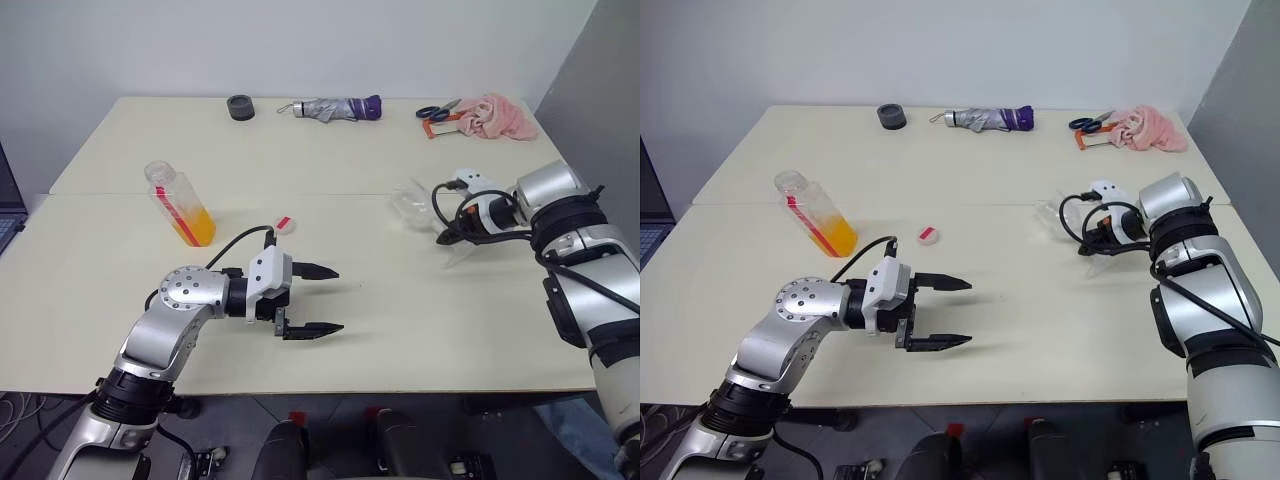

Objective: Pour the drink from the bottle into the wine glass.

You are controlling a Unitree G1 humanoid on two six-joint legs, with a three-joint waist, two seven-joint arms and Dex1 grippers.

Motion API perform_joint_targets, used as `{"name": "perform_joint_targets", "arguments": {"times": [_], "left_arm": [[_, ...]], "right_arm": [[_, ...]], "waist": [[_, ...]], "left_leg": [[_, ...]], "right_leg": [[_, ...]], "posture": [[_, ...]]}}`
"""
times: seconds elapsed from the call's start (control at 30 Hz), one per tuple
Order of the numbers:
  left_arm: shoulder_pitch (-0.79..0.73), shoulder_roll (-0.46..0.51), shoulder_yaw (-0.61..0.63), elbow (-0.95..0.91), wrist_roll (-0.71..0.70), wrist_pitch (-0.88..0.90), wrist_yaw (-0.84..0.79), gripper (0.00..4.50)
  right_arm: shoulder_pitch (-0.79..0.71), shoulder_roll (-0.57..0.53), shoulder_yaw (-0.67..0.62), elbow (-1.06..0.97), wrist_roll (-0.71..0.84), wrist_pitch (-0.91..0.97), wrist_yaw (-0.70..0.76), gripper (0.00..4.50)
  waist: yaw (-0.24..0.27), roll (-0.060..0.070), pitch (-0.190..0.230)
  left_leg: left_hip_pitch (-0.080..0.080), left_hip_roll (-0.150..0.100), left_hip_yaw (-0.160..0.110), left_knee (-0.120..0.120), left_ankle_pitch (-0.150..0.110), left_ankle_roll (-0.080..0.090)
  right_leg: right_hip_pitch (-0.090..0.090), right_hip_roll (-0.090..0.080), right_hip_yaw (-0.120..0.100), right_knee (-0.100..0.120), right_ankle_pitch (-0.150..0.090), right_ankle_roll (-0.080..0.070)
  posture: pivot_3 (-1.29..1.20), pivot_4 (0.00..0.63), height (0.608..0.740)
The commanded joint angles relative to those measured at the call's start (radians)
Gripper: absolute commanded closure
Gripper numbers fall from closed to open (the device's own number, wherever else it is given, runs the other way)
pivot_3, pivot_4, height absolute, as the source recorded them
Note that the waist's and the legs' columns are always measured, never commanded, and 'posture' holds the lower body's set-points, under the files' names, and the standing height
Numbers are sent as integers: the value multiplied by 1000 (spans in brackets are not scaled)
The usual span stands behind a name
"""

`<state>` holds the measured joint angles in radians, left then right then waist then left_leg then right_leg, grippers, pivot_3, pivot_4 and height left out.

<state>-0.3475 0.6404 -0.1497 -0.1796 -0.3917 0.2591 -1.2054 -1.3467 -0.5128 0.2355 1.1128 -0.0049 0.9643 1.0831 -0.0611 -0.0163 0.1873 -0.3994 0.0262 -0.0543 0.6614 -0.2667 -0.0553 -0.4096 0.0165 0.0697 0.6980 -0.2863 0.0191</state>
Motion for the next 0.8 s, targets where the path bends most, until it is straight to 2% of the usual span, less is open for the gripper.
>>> {"name": "perform_joint_targets", "arguments": {"times": [0.03, 0.2, 0.3, 0.4, 0.47, 0.63, 0.8], "left_arm": [[12, 5, 68, 3, -27, 25, 49, 0], [16, 5, 134, 25, -38, 55, 112, 0], [19, 16, 158, 13, -62, 85, 118, 0], [18, 26, 184, -5, -94, 124, 120, 0], [15, 33, 196, -7, -106, 140, 123, 0], [18, 41, 226, -13, -130, 172, 141, 0], [21, 36, 276, -2, -146, 193, 191, 0]], "right_arm": [[-45, 51, -180, -78, 105, -34, -146, 4382], [75, 181, -351, -224, 183, -245, -383, 4382], [170, 269, -382, -323, 180, -389, -521, 4382], [246, 343, -375, -418, 177, -482, -590, 4382], [292, 397, -384, -450, 177, -608, -652, 4382], [399, 468, -358, -503, 170, -760, -691, 4382], [532, 503, -319, -590, 179, -776, -675, 4382]], "waist": [[-3, 0, 0], [-1, 0, 0], [0, 0, 0], [2, 0, 0], [2, 0, 0], [2, 0, 0], [2, 0, 0]], "left_leg": [[0, 0, 0, 0, 0, 0], [-1, 1, -2, 0, 0, 0], [-1, 1, -2, 0, 0, 0], [-2, 1, -1, 0, 0, 0], [-2, 1, -1, 0, 0, 0], [-2, 2, -2, 0, 0, 0], [-1, 2, -2, 0, 0, 0]], "right_leg": [[0, 0, 0, 0, 0, 0], [0, 0, -1, 0, 0, 0], [0, 0, -1, 0, 0, 0], [0, -2, 0, 0, 0, 0], [-1, -2, 0, 0, 0, 0], [-1, -1, -1, 0, 0, 0], [-1, -1, -1, 1, 0, 0]], "posture": [[0, 150, 740], [0, 150, 740], [0, 150, 740], [0, 150, 740], [0, 150, 740], [0, 150, 740], [0, 150, 740]]}}
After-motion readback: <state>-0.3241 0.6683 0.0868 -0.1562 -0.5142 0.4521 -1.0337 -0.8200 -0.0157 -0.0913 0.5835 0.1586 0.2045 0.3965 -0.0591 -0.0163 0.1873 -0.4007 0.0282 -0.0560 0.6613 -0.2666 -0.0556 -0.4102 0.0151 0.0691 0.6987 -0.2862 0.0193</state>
